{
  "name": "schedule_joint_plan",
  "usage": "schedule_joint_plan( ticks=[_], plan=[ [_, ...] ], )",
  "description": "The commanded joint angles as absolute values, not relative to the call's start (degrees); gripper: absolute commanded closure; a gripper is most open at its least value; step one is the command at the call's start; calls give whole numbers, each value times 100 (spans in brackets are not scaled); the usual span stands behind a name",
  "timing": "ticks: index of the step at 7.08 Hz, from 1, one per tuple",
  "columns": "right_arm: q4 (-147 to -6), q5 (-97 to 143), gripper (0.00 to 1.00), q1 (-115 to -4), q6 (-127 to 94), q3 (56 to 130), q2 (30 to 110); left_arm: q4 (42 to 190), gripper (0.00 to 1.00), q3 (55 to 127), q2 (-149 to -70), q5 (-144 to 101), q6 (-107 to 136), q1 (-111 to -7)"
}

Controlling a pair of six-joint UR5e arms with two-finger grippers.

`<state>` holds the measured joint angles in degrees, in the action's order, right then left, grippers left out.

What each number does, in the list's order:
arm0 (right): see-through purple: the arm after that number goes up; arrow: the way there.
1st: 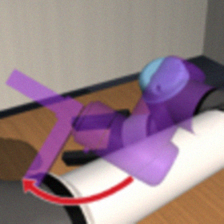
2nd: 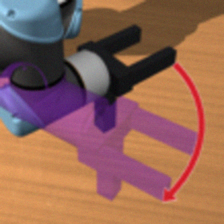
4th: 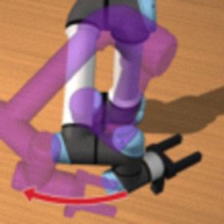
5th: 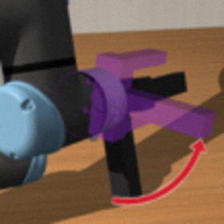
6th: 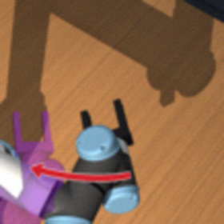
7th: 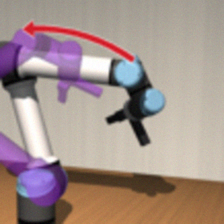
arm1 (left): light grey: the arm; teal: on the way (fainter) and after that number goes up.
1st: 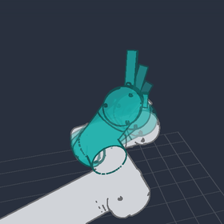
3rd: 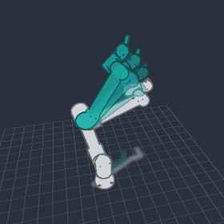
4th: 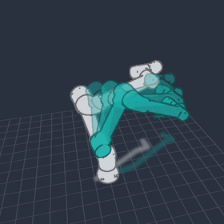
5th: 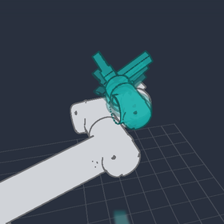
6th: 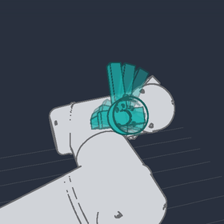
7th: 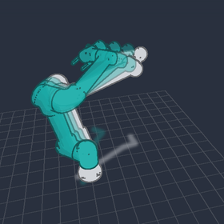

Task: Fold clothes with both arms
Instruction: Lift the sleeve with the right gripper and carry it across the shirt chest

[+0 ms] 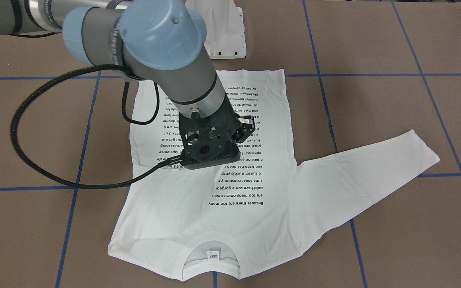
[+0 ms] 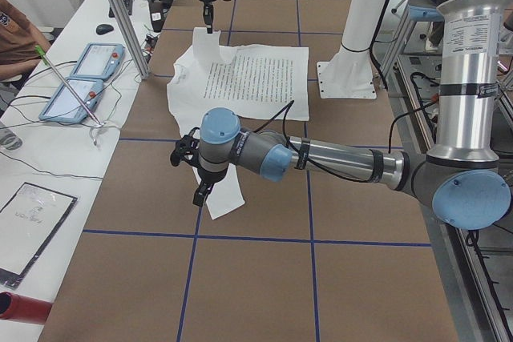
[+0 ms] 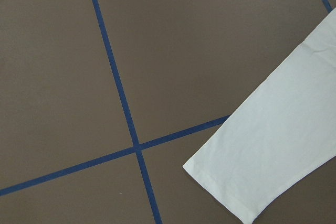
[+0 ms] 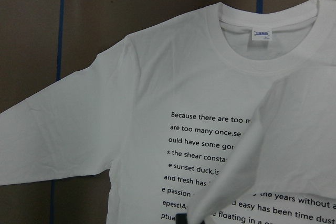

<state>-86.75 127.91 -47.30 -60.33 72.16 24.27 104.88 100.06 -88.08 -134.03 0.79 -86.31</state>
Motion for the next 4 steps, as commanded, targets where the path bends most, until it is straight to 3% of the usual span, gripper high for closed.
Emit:
schedule_joint_plan(
  ticks=[1,4],
  plan=[
    [-8255,12194,100,-4239,-6073,6612,2329,10485,1,9967,-8824,-13403,88,-8631],
    [-7281,11648,100,-3833,-6065,5017,1902,10494,1,9932,-8815,-13403,79,-8631]
  ],
)
